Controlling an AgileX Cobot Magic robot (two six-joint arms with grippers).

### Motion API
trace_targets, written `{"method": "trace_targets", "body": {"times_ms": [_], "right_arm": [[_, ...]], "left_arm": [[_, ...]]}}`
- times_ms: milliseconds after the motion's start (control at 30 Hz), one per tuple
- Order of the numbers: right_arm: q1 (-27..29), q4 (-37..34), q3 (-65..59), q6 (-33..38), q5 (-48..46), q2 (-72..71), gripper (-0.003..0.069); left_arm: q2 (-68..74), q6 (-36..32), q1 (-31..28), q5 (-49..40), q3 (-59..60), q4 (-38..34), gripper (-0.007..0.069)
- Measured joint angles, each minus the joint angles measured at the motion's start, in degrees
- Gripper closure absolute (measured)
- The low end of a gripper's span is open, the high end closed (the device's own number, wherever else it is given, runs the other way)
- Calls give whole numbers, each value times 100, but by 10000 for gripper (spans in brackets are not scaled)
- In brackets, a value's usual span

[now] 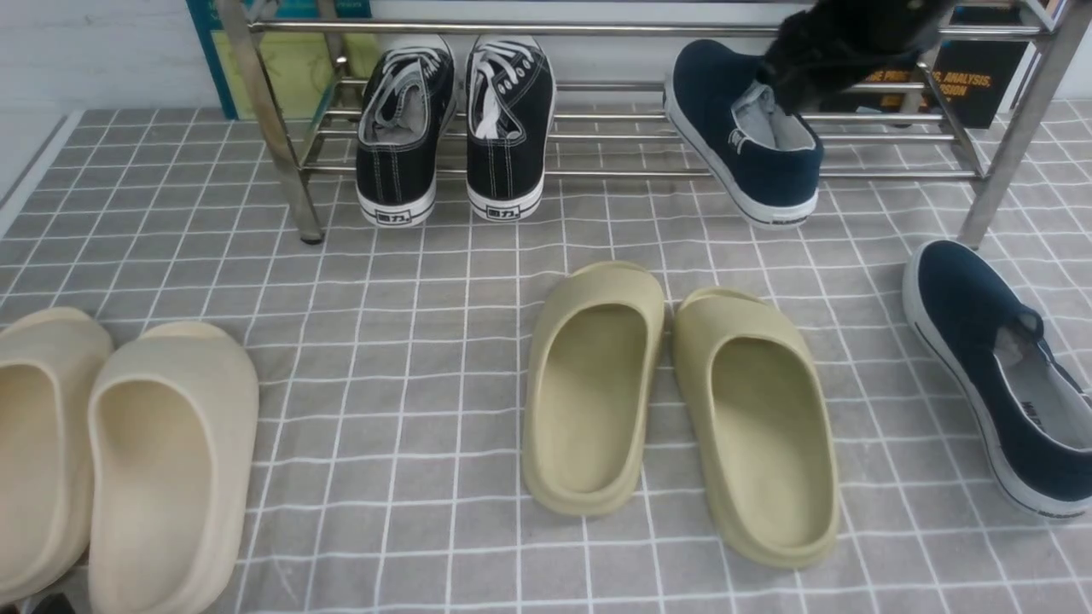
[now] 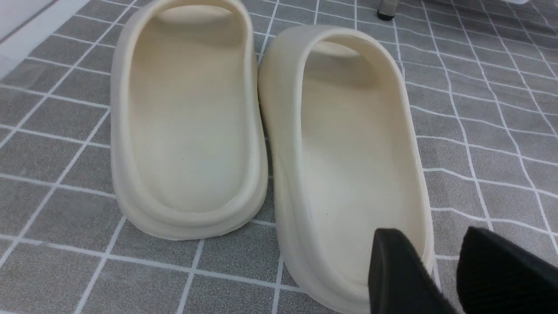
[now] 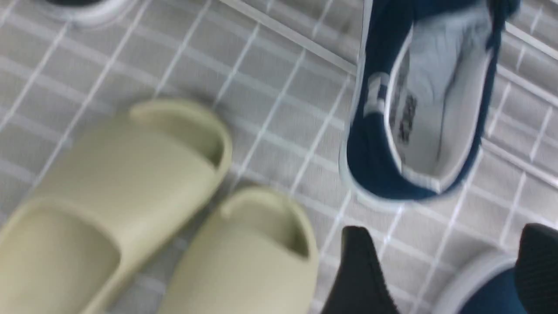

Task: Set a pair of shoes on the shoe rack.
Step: Use the right arm to grab the shoe closest to it

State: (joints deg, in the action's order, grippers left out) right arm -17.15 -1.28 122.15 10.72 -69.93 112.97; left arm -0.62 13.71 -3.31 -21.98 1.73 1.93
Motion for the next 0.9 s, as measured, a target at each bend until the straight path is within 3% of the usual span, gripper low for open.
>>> {"method": "trace_targets", "body": {"times_ms": [267,367,600,733,900], "right_arm": [[48,32,-1574,-167,-129,-952,180],[105,67,-2827,-193,-130,-1603,194],[695,128,-4776,-316,-37,-2265,207],[1152,201,-5610,-501,814,-2309,207],[1245,201,-6010,-538,1583,-2194,209]], "left_arm": [[0,0,0,0,0,0,387],[0,0,0,0,0,0,387],[0,0,0,0,0,0,387],[0,-6,0,0,0,0,387],[0,-6,0,0,0,0,387]]}}
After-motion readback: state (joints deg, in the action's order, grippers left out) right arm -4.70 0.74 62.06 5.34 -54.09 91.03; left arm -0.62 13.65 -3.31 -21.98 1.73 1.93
